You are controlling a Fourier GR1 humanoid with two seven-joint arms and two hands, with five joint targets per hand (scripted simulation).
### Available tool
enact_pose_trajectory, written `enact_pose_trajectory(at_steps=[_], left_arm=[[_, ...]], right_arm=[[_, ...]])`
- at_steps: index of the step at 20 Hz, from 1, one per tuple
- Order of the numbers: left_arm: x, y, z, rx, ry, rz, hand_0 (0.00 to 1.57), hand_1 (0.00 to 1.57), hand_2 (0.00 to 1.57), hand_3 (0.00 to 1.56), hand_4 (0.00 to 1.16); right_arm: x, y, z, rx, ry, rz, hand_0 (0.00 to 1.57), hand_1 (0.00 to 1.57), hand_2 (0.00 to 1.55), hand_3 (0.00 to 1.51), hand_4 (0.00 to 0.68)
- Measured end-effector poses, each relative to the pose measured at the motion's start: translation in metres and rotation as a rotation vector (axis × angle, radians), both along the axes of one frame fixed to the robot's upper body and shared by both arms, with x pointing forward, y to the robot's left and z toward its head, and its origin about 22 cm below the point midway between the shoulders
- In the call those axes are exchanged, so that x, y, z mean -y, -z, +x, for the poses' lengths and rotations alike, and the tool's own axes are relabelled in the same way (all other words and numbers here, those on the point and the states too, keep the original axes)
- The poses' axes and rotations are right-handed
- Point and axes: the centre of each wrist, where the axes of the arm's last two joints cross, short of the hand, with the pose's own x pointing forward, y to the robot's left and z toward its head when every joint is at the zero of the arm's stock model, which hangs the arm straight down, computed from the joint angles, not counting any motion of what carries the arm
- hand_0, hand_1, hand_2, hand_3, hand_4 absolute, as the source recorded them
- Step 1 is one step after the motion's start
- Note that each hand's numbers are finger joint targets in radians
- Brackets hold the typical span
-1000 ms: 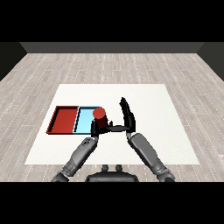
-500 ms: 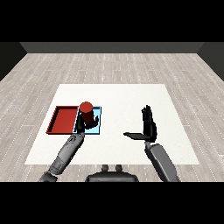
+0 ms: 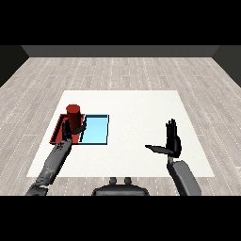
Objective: Pick the red can and put it in the red box
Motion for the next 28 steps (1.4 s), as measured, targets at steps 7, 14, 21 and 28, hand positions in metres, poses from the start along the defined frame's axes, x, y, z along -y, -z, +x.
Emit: enact_pose_trajectory(at_steps=[7,14,21,28], left_arm=[[-0.048,0.012,0.026,-0.161,-0.114,0.08,1.57,1.57,1.56,1.49,1.06],[-0.051,0.038,0.033,-0.346,-0.207,0.118,0.69,0.69,0.72,0.49,0.74],[-0.066,0.06,0.015,-0.57,-0.312,0.101,0.89,0.89,0.88,0.34,0.68],[-0.087,0.061,0.005,-0.684,-0.359,0.022,0.0,0.0,0.0,0.0,0.0]], right_arm=[[0.01,0.012,0.012,-0.053,0.058,-0.03,0.0,0.0,0.0,0.0,0.0],[0.009,0.029,0.031,-0.083,0.052,-0.009,0.0,0.0,0.0,0.0,0.0],[0.017,0.037,0.043,-0.081,0.062,-0.006,0.0,0.0,0.0,0.0,0.0],[0.02,0.036,0.053,-0.072,0.064,0.002,0.0,0.0,0.0,0.0,0.0]])
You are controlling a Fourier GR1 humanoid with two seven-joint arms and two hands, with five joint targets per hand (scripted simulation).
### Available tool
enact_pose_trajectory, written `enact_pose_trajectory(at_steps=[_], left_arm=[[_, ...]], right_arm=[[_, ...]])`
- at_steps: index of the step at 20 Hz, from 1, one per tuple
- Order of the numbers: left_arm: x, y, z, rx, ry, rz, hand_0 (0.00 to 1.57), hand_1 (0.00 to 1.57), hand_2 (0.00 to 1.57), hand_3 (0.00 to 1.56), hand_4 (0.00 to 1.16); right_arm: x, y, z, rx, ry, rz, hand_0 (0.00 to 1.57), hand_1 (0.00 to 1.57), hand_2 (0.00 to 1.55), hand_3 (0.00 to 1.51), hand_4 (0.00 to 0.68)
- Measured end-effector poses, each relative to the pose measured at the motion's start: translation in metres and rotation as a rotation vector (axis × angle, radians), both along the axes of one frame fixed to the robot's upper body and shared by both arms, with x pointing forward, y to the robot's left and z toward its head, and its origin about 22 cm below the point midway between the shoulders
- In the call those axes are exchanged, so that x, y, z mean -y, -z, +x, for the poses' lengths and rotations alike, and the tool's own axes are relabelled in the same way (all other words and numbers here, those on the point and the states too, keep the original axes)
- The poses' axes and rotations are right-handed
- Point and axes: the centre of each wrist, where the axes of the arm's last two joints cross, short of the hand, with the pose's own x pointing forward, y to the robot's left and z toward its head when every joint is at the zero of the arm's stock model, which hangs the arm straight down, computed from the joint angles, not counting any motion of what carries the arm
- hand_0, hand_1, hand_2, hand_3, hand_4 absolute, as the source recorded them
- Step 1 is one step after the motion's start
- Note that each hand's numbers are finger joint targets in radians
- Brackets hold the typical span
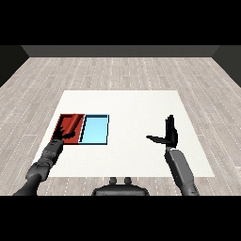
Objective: Pick the red can and put it in the red box
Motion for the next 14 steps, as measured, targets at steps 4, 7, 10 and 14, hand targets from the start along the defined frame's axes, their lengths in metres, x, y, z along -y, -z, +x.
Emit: enact_pose_trajectory(at_steps=[4,7,10,14], left_arm=[[-0.005,-0.002,-0.001,-0.027,0.014,-0.008,0.0,0.0,0.0,0.0,0.0],[-0.01,-0.004,-0.002,-0.016,0.026,0.015,0.0,0.0,0.0,0.0,0.0],[-0.009,-0.013,0.006,0.095,0.031,0.011,0.0,0.0,0.0,0.0,0.0],[-0.008,-0.03,0.02,0.294,0.092,-0.024,1.36,1.36,1.25,0.0,0.0]], right_arm=[[-0.002,0.0,-0.002,0.006,0.001,0.013,0.0,0.0,0.0,0.0,0.0],[0.003,0.001,-0.005,0.017,0.001,0.022,0.0,0.0,0.0,0.0,0.0],[-0.003,0.001,-0.003,0.029,-0.01,0.035,0.0,0.0,0.0,0.0,0.0],[-0.002,0.0,-0.007,0.047,-0.028,0.043,0.0,0.0,0.0,0.0,0.0]])
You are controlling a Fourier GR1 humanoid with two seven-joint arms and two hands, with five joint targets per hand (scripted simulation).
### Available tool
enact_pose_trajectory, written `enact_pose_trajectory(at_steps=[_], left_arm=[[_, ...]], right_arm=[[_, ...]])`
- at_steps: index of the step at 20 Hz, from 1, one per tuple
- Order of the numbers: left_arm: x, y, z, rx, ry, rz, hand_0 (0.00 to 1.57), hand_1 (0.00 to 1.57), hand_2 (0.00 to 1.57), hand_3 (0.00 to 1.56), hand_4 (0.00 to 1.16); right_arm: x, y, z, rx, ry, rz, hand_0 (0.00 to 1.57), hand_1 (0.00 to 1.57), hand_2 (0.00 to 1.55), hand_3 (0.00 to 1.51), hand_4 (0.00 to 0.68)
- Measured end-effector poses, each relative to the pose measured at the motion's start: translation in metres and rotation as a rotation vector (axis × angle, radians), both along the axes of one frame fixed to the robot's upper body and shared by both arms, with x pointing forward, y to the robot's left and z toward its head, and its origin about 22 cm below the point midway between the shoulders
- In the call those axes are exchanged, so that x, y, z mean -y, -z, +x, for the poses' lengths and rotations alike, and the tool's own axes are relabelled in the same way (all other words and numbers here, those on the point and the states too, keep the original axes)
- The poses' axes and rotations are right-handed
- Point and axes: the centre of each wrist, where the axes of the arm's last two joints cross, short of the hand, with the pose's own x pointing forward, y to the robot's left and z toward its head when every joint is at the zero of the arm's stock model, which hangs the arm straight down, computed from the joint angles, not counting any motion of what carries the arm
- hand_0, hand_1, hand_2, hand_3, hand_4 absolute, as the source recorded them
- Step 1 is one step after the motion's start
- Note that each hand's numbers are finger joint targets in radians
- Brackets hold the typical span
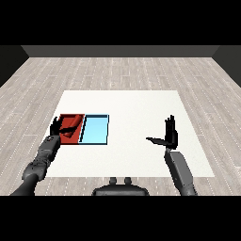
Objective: Pick the red can and put it in the red box
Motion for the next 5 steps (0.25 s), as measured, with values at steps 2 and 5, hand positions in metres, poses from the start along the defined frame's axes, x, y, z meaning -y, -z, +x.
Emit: enact_pose_trajectory(at_steps=[2,5], left_arm=[[0.005,-0.007,0.007,0.111,0.053,-0.05,0.22,0.22,0.0,0.0,0.0],[0.013,-0.015,0.014,0.253,0.15,-0.102,0.0,0.0,0.0,0.0,0.0]], right_arm=[[-0.002,-0.003,0.0,0.012,-0.022,0.002,0.0,0.0,0.0,0.0,0.0],[-0.004,-0.006,-0.004,0.024,-0.055,-0.001,0.0,0.0,0.0,0.0,0.0]])
